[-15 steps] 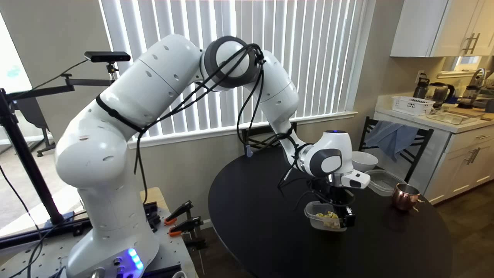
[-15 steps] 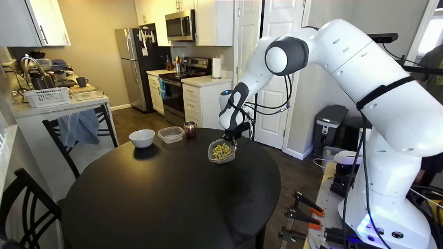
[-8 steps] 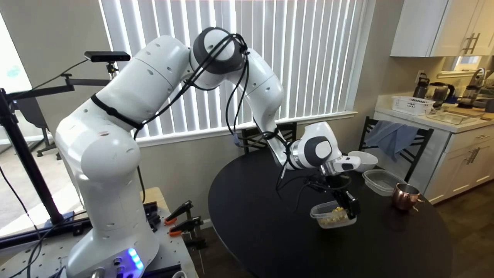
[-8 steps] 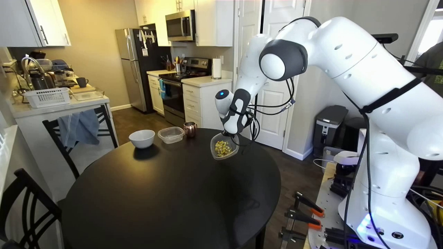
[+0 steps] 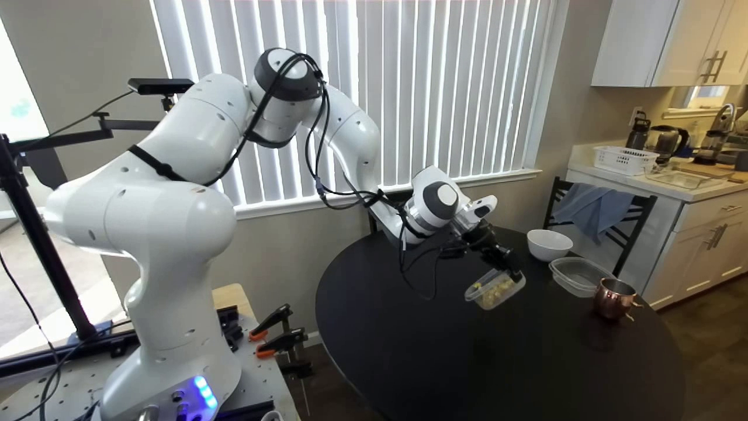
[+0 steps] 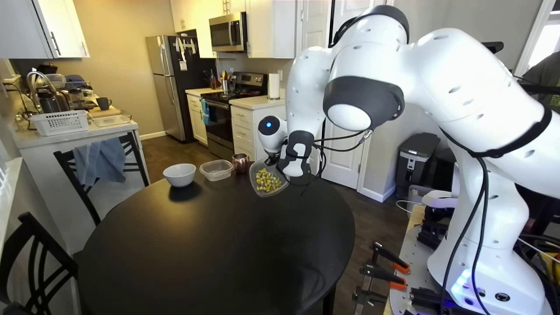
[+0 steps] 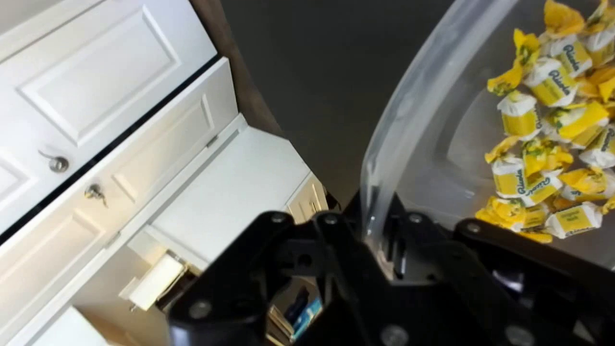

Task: Pour the contents in the clear bowl onto the table.

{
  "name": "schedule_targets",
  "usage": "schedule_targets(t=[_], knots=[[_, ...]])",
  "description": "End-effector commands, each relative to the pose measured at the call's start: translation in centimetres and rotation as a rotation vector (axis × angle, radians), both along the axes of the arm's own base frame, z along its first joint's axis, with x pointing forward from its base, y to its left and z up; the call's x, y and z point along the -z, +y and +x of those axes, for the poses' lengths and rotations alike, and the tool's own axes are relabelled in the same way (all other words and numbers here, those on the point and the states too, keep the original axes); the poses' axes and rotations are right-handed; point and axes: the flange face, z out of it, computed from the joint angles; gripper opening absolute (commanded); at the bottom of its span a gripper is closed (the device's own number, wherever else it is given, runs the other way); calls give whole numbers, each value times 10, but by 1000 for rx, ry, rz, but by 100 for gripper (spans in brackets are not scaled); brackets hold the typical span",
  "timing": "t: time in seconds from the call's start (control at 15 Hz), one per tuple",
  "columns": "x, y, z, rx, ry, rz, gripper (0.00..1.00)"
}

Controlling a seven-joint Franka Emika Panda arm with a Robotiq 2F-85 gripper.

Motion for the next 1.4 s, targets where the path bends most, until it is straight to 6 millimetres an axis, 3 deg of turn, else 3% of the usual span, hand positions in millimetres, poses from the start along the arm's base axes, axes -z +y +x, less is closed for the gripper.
schedule_targets(t=[0.0, 0.2, 0.47, 0.53, 0.67, 0.87, 1.13, 1.2, 1.33], knots=[[8, 23, -6, -103, -91, -157, 1], [22, 38, -6, -160, -159, -235, 1], [44, 39, -10, -197, -248, -330, 1], [2, 36, -21, -185, -249, -323, 1], [-22, 35, -24, -218, -267, -379, 1], [-83, 27, -32, -245, -335, -453, 1], [-132, 4, -46, -273, -453, -549, 1], [-152, 21, -32, -259, -470, -553, 1], [-174, 17, -31, -239, -506, -590, 1]])
